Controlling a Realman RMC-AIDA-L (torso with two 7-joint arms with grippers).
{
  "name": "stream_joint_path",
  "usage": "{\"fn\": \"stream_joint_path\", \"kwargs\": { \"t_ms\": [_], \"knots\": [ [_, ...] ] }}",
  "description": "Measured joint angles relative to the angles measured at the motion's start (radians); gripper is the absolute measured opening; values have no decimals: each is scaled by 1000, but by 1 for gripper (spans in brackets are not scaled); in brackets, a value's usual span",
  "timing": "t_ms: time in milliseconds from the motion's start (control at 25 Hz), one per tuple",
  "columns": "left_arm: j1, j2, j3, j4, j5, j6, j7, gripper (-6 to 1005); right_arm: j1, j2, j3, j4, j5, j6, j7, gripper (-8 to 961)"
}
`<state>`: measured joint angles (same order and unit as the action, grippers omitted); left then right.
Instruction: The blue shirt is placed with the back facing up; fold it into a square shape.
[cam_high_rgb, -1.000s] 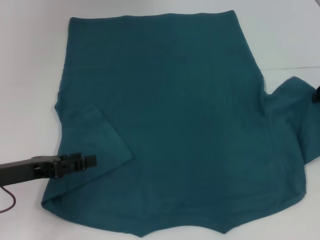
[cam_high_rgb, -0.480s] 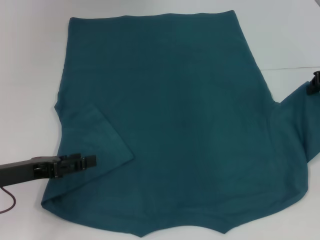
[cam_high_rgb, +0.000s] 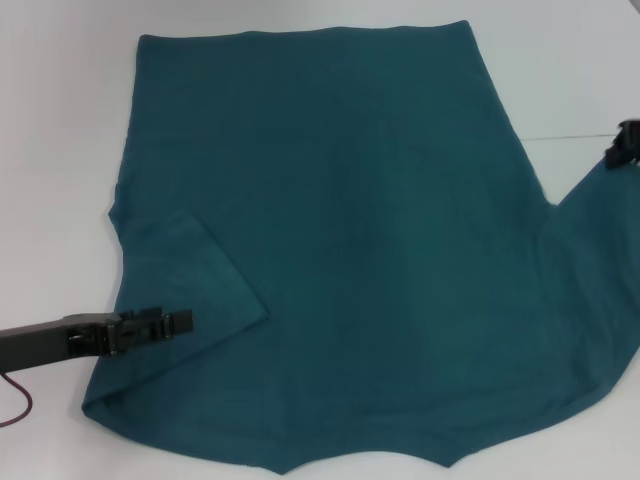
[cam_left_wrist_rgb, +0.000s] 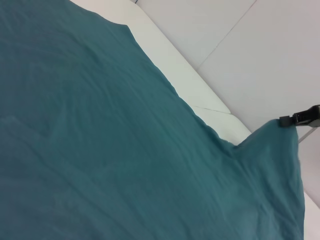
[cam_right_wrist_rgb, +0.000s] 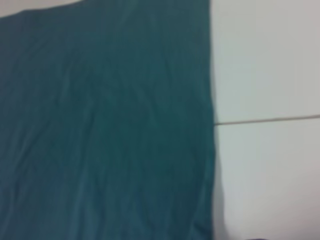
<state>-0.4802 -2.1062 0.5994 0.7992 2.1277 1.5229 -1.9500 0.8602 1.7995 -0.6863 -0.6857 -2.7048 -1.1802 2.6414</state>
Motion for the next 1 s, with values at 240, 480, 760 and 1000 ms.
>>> {"fn": "stream_joint_path", "kwargs": {
  "t_ms": [240, 480, 760, 1000],
  "knots": [
    [-3, 0, 2, 0, 0, -10, 0, 687, 24, 20, -44, 56, -1, -6, 3, 32],
    [-5, -2, 2, 0, 0, -10, 0, 686, 52, 48, -49, 63, -2, -38, 2, 33],
    [-7, -3, 2, 0, 0, -12, -4, 686, 91, 72, -62, 63, 3, -74, 17, 33],
    [-8, -3, 2, 0, 0, -24, -6, 687, 123, 79, -62, 84, 4, -76, 71, 32]
  ]
}}
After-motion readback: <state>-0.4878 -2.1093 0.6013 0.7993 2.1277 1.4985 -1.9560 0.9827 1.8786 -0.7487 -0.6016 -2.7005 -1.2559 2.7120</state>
